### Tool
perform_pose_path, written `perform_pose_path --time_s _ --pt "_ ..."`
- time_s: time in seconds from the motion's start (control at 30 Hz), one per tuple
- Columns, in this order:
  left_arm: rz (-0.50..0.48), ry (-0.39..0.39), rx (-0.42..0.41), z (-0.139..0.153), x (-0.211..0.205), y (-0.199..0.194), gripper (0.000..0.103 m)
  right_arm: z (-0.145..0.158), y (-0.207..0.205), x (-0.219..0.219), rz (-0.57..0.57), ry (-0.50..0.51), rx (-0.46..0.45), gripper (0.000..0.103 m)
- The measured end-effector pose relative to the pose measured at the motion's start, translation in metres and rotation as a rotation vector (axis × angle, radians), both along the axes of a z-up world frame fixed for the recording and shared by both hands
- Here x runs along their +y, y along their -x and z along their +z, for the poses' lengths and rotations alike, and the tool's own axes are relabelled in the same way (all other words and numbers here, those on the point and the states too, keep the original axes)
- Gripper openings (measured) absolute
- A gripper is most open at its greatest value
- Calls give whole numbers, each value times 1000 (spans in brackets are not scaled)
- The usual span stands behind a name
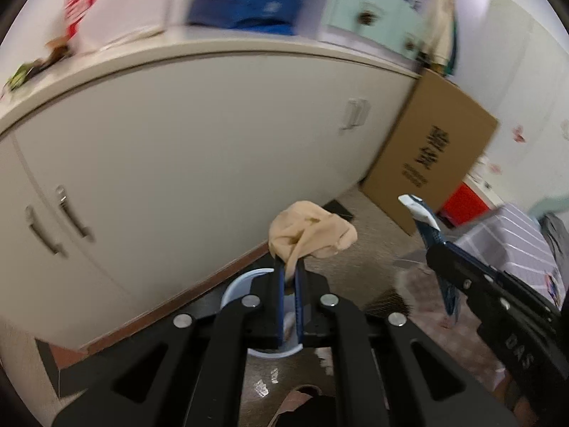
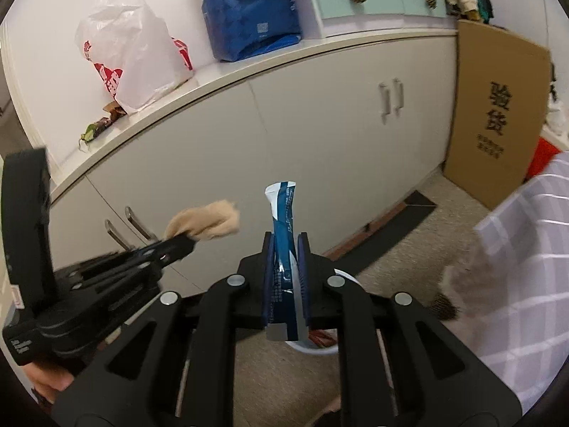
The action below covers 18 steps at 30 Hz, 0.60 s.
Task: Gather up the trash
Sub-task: 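Carry the cloth with the left tool while the right tool drops the toothbrush into the bin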
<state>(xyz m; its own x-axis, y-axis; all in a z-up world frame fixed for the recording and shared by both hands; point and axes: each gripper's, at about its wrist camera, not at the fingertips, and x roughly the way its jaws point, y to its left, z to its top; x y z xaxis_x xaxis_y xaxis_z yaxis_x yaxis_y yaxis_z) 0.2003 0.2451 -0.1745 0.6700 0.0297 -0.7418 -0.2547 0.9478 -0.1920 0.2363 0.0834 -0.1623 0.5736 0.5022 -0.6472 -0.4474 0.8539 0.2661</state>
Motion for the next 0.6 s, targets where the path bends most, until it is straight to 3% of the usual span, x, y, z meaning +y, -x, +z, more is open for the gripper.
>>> perform_pose_path --time_s 0.03,0.07,0.1,0.27,0.6 --pt "19 -8 10 -4 8 -1 5 -7 -7 5 -6 11 1 27" --pt "32 -13 16 -6 14 0 5 -13 -10 6 -7 22 5 52" --pt "44 -7 27 -11 21 -1 5 -20 -14 7 -13 25 10 60" --pt "36 16 58 -27 28 -9 5 -40 -19 0 -39 36 64 61" --pt "-28 30 87 -44 -1 -25 5 -37 -9 -14 -79 60 27 61"
